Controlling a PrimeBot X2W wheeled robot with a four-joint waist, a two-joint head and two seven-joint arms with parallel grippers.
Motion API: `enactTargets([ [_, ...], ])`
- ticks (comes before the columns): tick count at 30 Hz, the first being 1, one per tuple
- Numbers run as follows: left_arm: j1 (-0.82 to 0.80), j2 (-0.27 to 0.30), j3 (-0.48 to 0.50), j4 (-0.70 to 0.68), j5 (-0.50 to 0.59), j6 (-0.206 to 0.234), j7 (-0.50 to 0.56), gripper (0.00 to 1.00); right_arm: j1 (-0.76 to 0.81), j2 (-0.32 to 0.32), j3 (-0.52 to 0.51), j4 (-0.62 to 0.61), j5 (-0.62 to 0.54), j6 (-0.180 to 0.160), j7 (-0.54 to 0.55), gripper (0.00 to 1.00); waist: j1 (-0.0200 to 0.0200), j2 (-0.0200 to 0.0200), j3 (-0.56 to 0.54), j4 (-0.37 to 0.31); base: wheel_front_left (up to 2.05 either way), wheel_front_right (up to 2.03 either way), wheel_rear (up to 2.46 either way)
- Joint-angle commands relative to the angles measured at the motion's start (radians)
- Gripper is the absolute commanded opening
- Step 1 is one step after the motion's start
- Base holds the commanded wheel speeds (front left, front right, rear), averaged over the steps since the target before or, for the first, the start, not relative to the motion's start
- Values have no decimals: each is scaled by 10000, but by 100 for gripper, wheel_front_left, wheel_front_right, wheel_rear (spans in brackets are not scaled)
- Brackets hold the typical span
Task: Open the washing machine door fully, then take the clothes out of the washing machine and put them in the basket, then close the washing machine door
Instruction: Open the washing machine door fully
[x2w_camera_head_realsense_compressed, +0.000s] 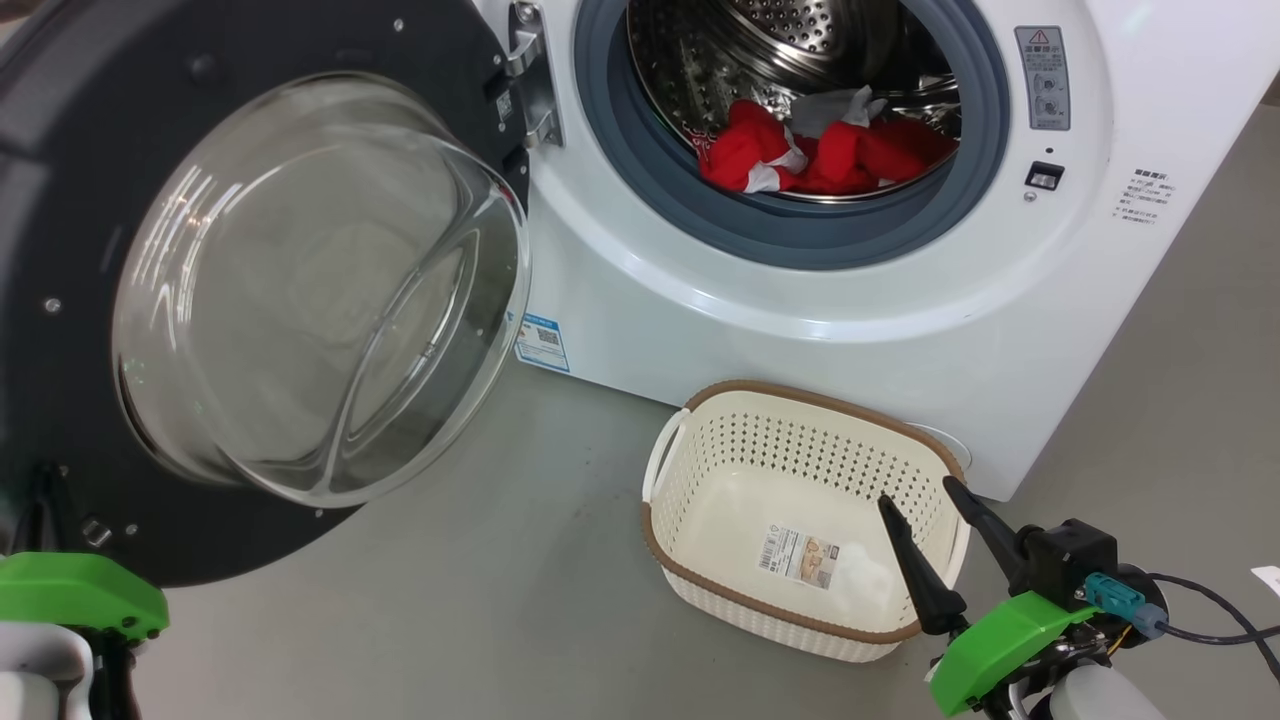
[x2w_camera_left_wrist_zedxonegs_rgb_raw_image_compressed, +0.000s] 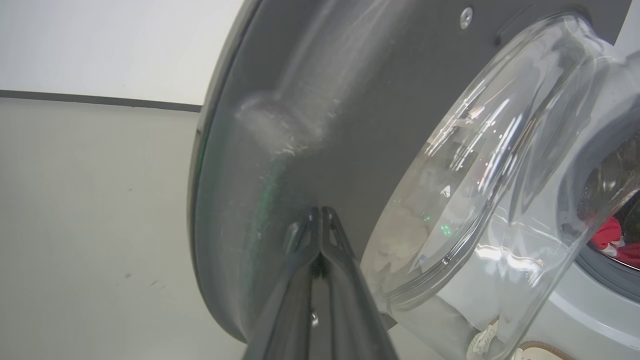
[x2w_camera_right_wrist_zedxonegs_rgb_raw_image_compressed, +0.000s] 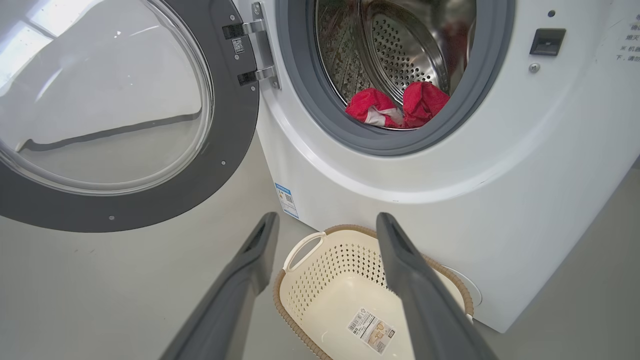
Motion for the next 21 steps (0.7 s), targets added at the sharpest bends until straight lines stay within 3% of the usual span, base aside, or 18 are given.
enactTargets([
  [1, -368, 540, 348, -188, -15, 23, -88, 0, -172, -18, 183, -197, 43, 65, -65, 100, 0, 0, -14, 9, 0, 0, 0],
  [2, -334, 508, 329, -262, -11, 35, -114, 0, -174, 2, 173, -181, 39, 65, -65, 100, 0, 0, -29, 11, 0, 0, 0],
  [4, -149, 487, 209, -619, 162, 161, -211, 49, -160, 83, 73, -168, 48, 65, -65, 100, 0, 0, -105, 0, 0, 0, 0],
  [5, -69, 469, 170, -811, 224, 224, -241, 100, -138, 115, 30, -180, 61, 65, -65, 100, 0, 0, -144, -6, 0, 0, 0],
  [12, 689, 558, 53, -2614, 686, 785, -261, 100, 16, 306, -91, -338, 313, 65, -65, 100, 0, 0, -268, -287, 0, 0, 0],
  [14, 1068, 637, 28, -3768, 914, 982, -324, 100, 19, 333, -78, -457, 344, 65, -65, 100, 0, 0, -289, -521, 0, 0, 0],
  [21, 1604, 590, -152, -5659, 1005, 968, -338, 100, 56, 384, 235, -815, 714, 65, -65, 100, 0, 0, -369, -1128, 0, 0, 0],
])
